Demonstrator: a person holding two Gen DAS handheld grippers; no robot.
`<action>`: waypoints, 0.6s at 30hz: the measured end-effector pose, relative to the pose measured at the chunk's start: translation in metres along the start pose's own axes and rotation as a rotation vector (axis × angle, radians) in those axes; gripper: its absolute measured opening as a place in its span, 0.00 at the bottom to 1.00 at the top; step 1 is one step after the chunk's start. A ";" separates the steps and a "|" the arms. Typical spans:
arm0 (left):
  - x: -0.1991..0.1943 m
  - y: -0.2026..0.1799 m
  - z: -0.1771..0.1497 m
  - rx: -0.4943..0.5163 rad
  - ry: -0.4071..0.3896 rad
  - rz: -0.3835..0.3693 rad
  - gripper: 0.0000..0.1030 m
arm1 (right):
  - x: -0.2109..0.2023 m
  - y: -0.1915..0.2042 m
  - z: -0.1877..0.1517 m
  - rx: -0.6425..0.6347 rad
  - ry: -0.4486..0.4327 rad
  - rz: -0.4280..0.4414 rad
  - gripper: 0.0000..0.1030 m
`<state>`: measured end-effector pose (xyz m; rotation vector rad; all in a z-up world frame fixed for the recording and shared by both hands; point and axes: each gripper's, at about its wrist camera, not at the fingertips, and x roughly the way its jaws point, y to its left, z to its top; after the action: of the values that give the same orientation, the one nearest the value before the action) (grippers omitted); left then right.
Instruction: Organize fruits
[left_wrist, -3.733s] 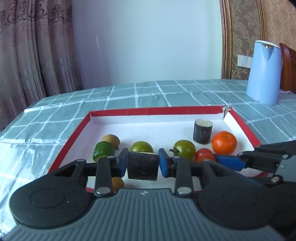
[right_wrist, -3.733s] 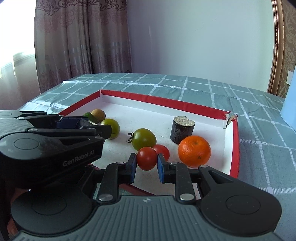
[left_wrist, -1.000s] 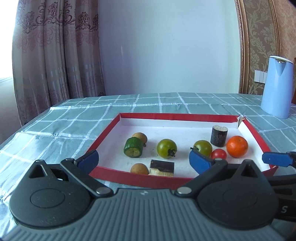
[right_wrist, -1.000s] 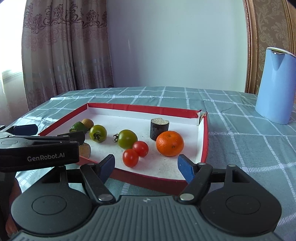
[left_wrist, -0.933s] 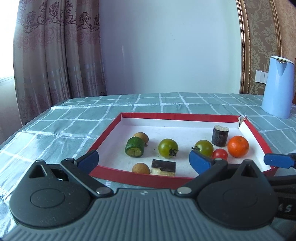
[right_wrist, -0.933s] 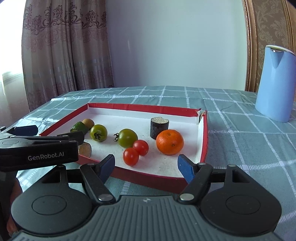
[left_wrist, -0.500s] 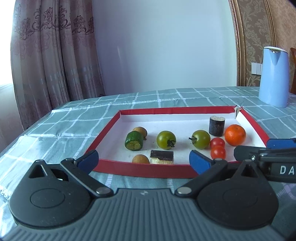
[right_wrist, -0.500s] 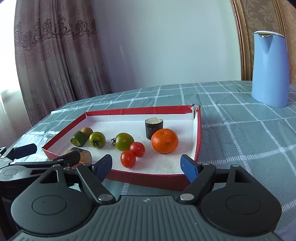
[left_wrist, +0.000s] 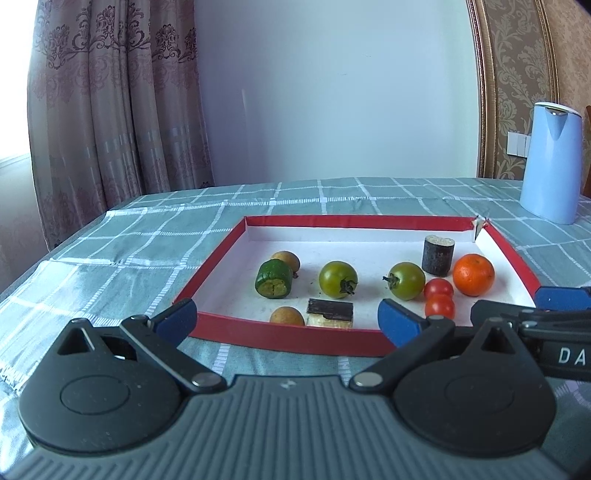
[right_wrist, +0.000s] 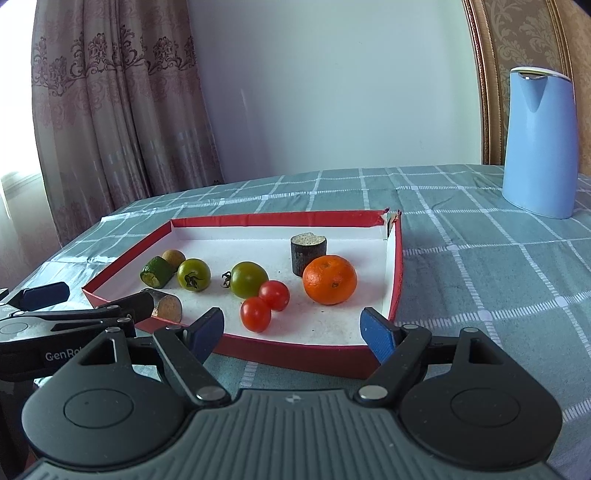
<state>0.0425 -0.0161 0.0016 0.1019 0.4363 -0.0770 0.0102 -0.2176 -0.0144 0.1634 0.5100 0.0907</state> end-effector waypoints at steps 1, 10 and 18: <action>0.000 0.000 0.000 0.000 0.000 0.000 1.00 | 0.000 0.000 0.000 -0.001 0.000 -0.001 0.79; 0.000 0.002 0.000 -0.008 -0.001 0.005 1.00 | -0.009 0.002 -0.005 -0.012 -0.017 0.006 0.79; -0.003 0.004 -0.001 -0.012 -0.012 0.015 1.00 | -0.016 0.009 -0.012 -0.056 -0.026 -0.007 0.84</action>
<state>0.0396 -0.0121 0.0023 0.0924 0.4235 -0.0599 -0.0096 -0.2096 -0.0152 0.1079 0.4819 0.0962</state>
